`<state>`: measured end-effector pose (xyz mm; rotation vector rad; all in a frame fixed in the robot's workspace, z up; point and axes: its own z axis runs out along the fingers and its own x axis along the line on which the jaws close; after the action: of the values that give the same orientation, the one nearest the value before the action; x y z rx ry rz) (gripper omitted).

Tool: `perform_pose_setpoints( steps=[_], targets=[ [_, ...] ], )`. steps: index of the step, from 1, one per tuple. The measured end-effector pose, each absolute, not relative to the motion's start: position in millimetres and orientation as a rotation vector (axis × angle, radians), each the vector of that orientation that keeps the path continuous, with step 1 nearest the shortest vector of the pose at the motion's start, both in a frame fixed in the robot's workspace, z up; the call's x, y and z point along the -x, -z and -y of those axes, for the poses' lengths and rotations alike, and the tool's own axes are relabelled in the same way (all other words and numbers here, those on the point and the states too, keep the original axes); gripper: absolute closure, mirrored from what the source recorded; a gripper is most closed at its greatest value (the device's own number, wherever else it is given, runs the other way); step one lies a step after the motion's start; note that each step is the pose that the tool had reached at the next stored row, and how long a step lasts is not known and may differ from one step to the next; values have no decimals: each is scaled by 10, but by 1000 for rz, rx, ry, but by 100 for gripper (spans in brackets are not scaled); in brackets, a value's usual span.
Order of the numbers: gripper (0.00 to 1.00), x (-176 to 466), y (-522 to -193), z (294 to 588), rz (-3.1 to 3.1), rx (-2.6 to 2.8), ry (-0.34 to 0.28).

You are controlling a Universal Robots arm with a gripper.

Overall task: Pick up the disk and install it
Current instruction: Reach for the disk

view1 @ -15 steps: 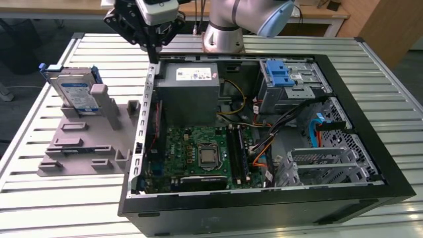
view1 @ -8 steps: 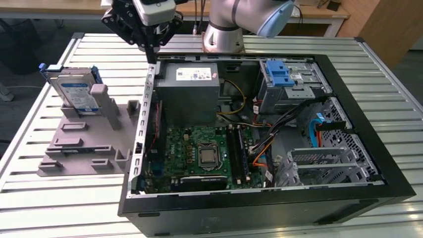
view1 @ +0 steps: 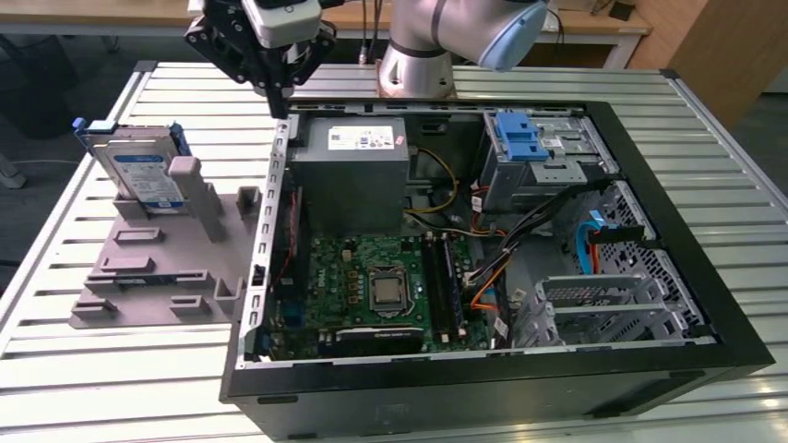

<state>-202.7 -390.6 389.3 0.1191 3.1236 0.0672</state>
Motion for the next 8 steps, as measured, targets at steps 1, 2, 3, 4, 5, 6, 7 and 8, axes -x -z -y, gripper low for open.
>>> perform_pose_setpoints(
  steps=[1, 2, 3, 4, 5, 6, 7, 8],
  targets=[
    [89, 2032, -3892, 3906, -3124, -119, -67],
    [89, 2039, -3892, 3905, -3125, -119, -67],
    [89, 2047, -3892, 3905, -3125, -119, -67],
    [89, 2056, -3891, 3904, -3126, -119, -67],
    [89, 2067, -3891, 3903, -3126, -119, -67],
    [89, 2079, -3891, 3901, -3127, -119, -67],
    [89, 2093, -3889, 3897, -3127, -119, -67],
    [89, 2109, -3889, 3890, -3127, -119, -67]
  ],
)
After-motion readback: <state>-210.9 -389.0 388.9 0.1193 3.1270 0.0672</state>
